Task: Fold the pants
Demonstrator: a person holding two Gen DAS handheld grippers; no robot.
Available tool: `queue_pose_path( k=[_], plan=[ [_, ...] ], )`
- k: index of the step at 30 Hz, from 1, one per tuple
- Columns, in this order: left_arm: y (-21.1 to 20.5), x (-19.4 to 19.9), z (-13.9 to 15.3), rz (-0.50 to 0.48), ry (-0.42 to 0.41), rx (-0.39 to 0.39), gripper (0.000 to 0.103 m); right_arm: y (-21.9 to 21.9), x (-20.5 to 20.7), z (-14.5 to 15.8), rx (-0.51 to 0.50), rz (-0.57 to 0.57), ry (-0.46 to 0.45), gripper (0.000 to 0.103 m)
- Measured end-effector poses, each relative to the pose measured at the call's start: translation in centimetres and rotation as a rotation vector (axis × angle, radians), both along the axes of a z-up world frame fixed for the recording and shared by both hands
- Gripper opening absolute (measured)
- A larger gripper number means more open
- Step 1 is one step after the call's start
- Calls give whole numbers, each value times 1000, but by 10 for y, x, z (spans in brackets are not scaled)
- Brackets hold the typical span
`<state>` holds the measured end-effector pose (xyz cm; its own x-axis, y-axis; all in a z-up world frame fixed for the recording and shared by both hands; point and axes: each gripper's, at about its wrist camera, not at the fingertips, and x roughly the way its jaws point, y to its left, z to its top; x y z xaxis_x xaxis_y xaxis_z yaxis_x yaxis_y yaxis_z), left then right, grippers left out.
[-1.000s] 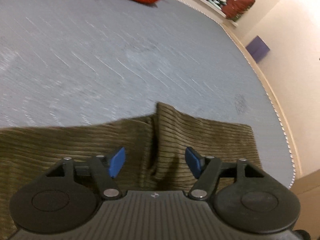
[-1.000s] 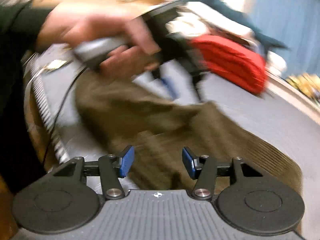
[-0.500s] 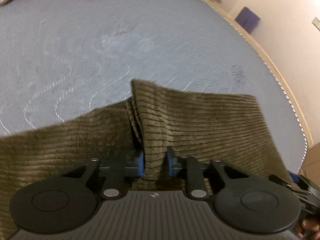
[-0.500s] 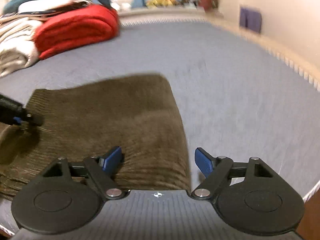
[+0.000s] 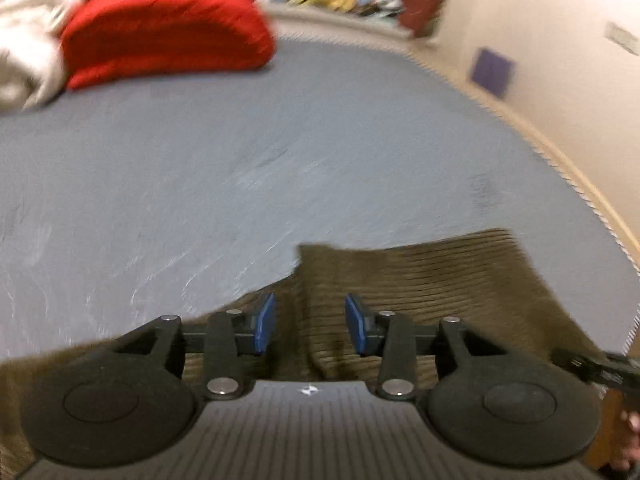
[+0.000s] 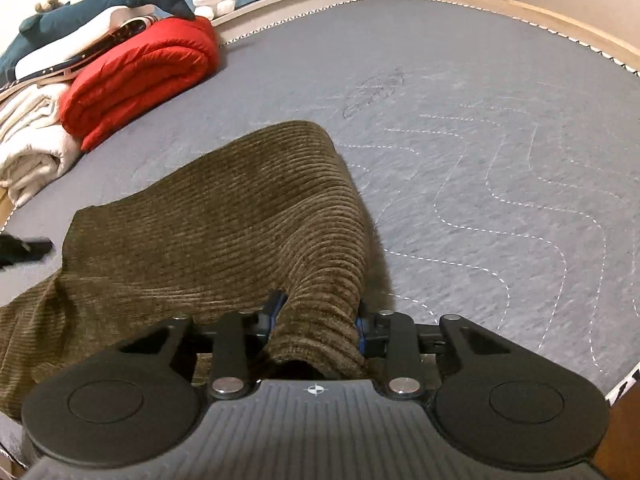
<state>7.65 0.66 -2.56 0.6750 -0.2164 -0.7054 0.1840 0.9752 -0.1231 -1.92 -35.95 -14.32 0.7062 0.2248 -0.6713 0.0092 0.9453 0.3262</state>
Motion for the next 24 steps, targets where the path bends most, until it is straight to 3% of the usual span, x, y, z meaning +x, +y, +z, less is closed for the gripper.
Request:
queue_pose_path(
  k=[4, 6, 8, 9, 10, 14, 18, 19, 21, 22, 24],
  plan=[
    [-24, -23, -8, -258, 31, 7, 42, 4, 3, -3, -5, 2, 17, 37],
    [-39, -34, -29, -417, 109, 69, 42, 3, 5, -4, -1, -13, 32, 44],
    [-56, -48, -59, -529, 197, 221, 39, 2, 11, -5, 9, -38, 44, 54],
    [-59, -57, -67, -558, 171, 286, 39, 2, 10, -6, 8, -50, 50, 64],
    [-60, -60, -66, -578, 145, 302, 36, 2, 10, -8, 13, -56, 56, 73],
    [-47, -54, -44, -527, 111, 212, 36, 3, 11, -12, 29, -59, 75, 75],
    [-46, -49, -31, -523, 74, 134, 36, 7, 11, -14, 27, -43, 70, 73],
    [-55, -49, -36, -540, 102, 136, 36, 8, 10, -13, 26, -33, 65, 64],
    [-69, -50, -52, -576, 191, 224, 36, 12, 8, -10, 10, -25, 45, 52],
    [-74, -54, -62, -596, 183, 274, 36, 13, 6, -8, 2, -25, 31, 43],
    [-78, -54, -56, -595, 166, 278, 36, 15, 4, -3, 5, -24, 12, 39]
  ],
)
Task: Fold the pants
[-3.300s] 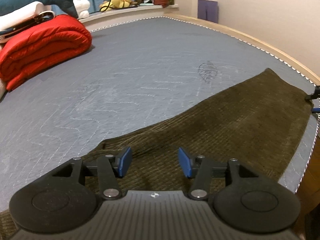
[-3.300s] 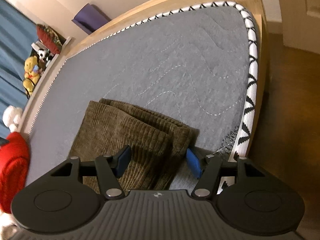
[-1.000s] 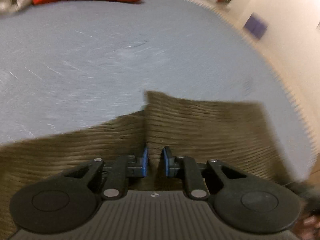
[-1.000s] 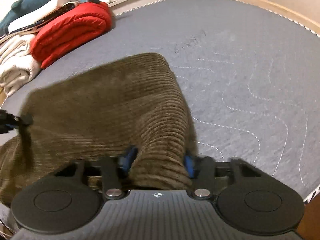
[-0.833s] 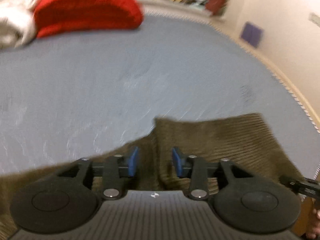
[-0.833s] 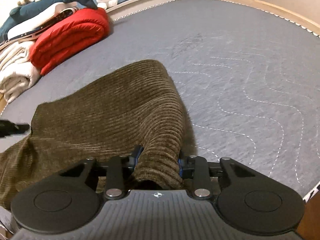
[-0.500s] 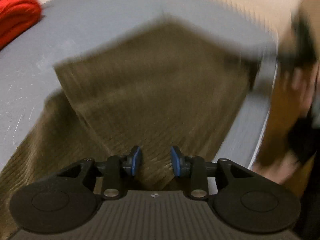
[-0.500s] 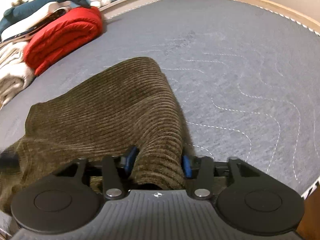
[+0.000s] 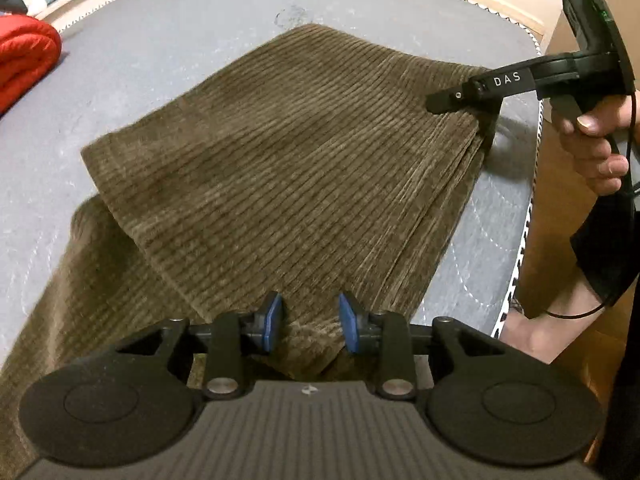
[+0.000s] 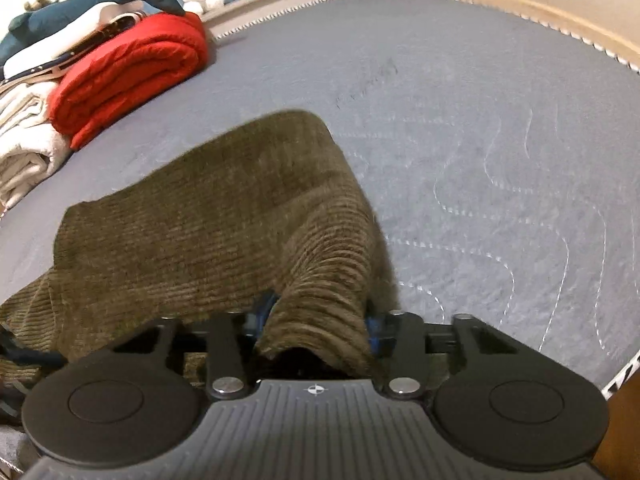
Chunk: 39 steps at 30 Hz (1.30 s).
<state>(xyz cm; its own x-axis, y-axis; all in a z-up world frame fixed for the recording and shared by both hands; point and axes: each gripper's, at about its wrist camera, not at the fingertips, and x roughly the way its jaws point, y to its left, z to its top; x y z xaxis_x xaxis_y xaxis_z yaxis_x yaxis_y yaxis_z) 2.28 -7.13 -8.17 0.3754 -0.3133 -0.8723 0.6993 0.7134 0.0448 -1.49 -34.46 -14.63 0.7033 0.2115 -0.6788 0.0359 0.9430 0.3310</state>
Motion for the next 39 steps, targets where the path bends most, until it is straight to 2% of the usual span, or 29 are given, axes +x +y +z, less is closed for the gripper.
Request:
queue_pose_path(
  k=[3, 4, 5, 7, 9, 10, 13, 15, 17, 21, 28, 30, 31, 33, 34, 36, 39],
  plan=[
    [9, 5, 22, 55, -45, -89, 39, 6, -7, 13, -11, 7, -62, 35],
    [12, 7, 33, 76, -65, -141, 47, 10, -10, 19, -24, 16, -98, 34],
    [15, 8, 42, 102, -86, -186, 66, 16, -15, 25, -48, 35, -145, 33],
    [20, 13, 60, 181, -116, -288, 88, 32, -25, 39, -107, 87, -244, 32],
    [24, 20, 73, 233, -104, -409, 90, 53, -37, 51, -170, 150, -338, 32],
    [26, 25, 78, 259, -89, -462, 94, 63, -43, 54, -199, 183, -375, 32],
    [35, 41, 85, 345, -21, -636, 101, 97, -60, 62, -296, 284, -480, 32],
    [42, 51, 90, 367, 28, -704, 101, 119, -70, 65, -349, 347, -536, 32],
    [42, 61, 91, 377, 51, -725, 101, 136, -79, 67, -391, 403, -576, 32],
    [41, 64, 101, 370, 40, -699, 101, 171, -91, 71, -465, 506, -632, 32],
    [43, 64, 91, 362, 3, -640, 101, 213, -105, 68, -550, 625, -689, 31],
    [45, 62, 88, 384, -43, -601, 97, 225, -110, 67, -564, 654, -707, 31],
    [47, 61, 86, 398, -62, -575, 87, 229, -113, 66, -568, 666, -712, 31],
    [52, 61, 82, 430, -86, -521, 56, 236, -115, 65, -571, 680, -711, 31],
    [56, 61, 79, 457, -103, -475, 26, 238, -114, 65, -570, 678, -707, 31],
    [67, 62, 73, 481, -93, -438, 21, 240, -110, 63, -562, 682, -697, 32],
    [85, 59, 68, 500, -83, -433, 20, 243, -119, 62, -572, 715, -726, 38]
  ],
)
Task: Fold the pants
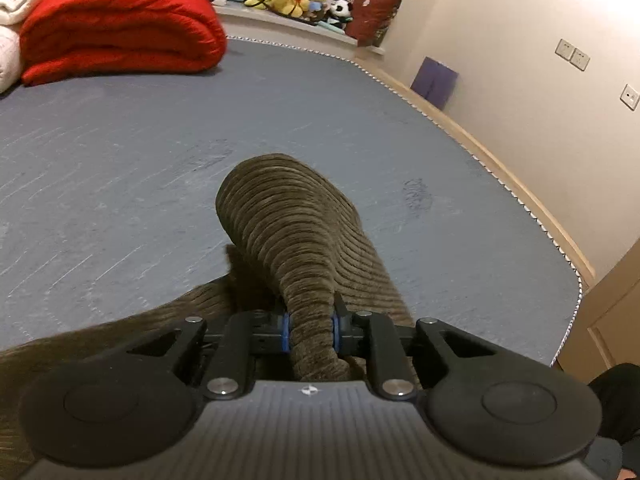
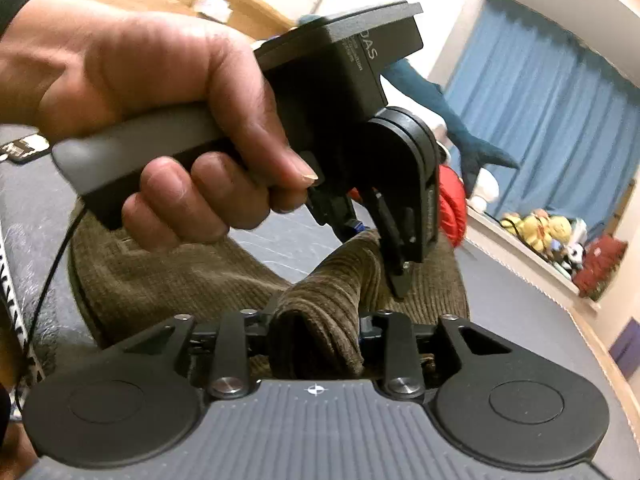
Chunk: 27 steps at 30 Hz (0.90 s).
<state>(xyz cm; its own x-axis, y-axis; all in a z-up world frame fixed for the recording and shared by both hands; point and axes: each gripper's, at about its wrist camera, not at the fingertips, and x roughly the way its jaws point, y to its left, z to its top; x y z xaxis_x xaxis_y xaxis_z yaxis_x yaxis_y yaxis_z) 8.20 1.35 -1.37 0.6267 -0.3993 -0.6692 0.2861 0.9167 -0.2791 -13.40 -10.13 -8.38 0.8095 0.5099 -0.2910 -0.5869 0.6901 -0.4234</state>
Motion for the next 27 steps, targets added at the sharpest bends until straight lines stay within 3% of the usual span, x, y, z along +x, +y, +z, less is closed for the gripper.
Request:
queue_pose_path(
  k=[4, 9, 12, 16, 18, 20, 21, 23, 27],
  plan=[
    [32, -12, 7, 14, -32, 17, 19, 0, -22, 5, 63, 129, 0, 67],
    [110, -29, 18, 141, 5, 10, 19, -28, -46, 32, 331, 232, -72, 70],
    [166, -50, 23, 243, 15, -1, 18, -42, -39, 45, 448, 215, -57, 72],
    [232, -68, 14, 400, 86, -14, 21, -52, 2, 50, 509, 85, 137, 79],
    [251, -70, 3, 454, 149, -3, 34, -52, 33, 43, 529, -8, 286, 80],
    [263, -68, -8, 486, 197, 9, 85, -48, 64, 28, 551, -79, 437, 81],
    [268, -68, -13, 503, 206, 1, 91, -40, 78, 19, 552, -85, 524, 83],
    [276, -63, -21, 508, 236, -38, 92, -33, 102, 2, 566, -117, 675, 83],
    [285, -53, -48, 464, 319, -138, 92, -10, 138, -24, 579, -167, 863, 83]
  ],
)
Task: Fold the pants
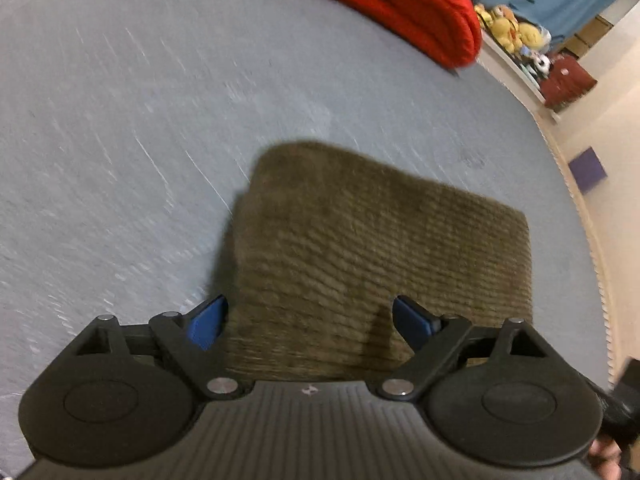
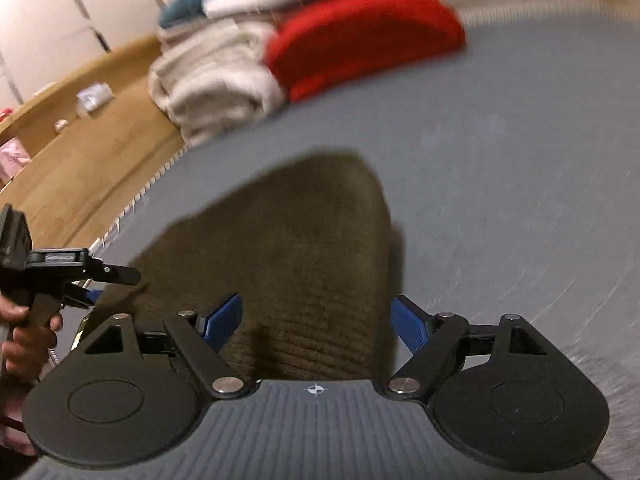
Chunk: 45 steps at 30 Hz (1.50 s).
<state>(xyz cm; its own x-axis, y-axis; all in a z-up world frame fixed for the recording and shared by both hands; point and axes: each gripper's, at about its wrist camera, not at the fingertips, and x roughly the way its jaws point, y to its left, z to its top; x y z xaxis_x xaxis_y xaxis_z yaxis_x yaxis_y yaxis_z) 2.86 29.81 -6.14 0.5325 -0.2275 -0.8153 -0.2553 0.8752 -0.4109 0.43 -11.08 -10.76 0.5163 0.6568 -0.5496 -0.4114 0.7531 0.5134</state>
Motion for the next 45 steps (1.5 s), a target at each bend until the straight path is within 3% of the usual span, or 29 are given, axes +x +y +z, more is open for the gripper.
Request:
queue_pose_path(
  k=[3, 5, 6, 7, 10, 12, 16, 21, 24, 32, 36, 37, 39, 41, 45],
  plan=[
    [-2, 5, -17, -22, 27, -61, 92, 11, 14, -11, 34, 25, 112, 85],
    [-7, 6, -28, -6, 31, -104, 92, 17, 22, -17, 33, 27, 139, 85],
    [-10, 9, -32, 8, 33, -120, 92, 20, 24, -17, 28, 32, 137, 76],
    [-11, 10, -34, 12, 32, -132, 90, 22, 25, -17, 18, 26, 125, 60],
    [-19, 10, -33, 5, 22, -121, 80, 16, 24, -13, 35, 16, 110, 38],
    [-26, 10, -26, -4, 10, -98, 74, 10, 24, -6, 46, 20, 87, 31],
    [-47, 13, -17, -28, -21, -109, 56, -14, 24, 17, 73, 22, 20, 28],
    [-108, 36, -9, -125, -73, -123, 45, -64, 36, 46, 47, -32, -46, 28],
    [-130, 45, -7, -172, -106, -132, 43, -104, 48, 60, 7, -53, -82, 27],
    [-140, 45, -11, -276, -211, -152, 43, -208, 75, 97, -80, -114, -211, 27],
    [-175, 66, -18, -321, -196, -38, 52, -247, 97, 69, -63, -169, -169, 33],
    [-181, 70, -26, -325, -156, 14, 54, -252, 105, 54, -99, -200, -134, 40],
    [-187, 69, -30, -308, -139, 107, 67, -257, 118, 30, -217, -287, -52, 42],
    [-191, 63, -20, -298, -170, 185, 76, -264, 117, 25, -311, -356, -78, 43],
    [-196, 38, 14, -306, -302, 354, 77, -275, 103, 45, -276, -364, -184, 49]
  ],
)
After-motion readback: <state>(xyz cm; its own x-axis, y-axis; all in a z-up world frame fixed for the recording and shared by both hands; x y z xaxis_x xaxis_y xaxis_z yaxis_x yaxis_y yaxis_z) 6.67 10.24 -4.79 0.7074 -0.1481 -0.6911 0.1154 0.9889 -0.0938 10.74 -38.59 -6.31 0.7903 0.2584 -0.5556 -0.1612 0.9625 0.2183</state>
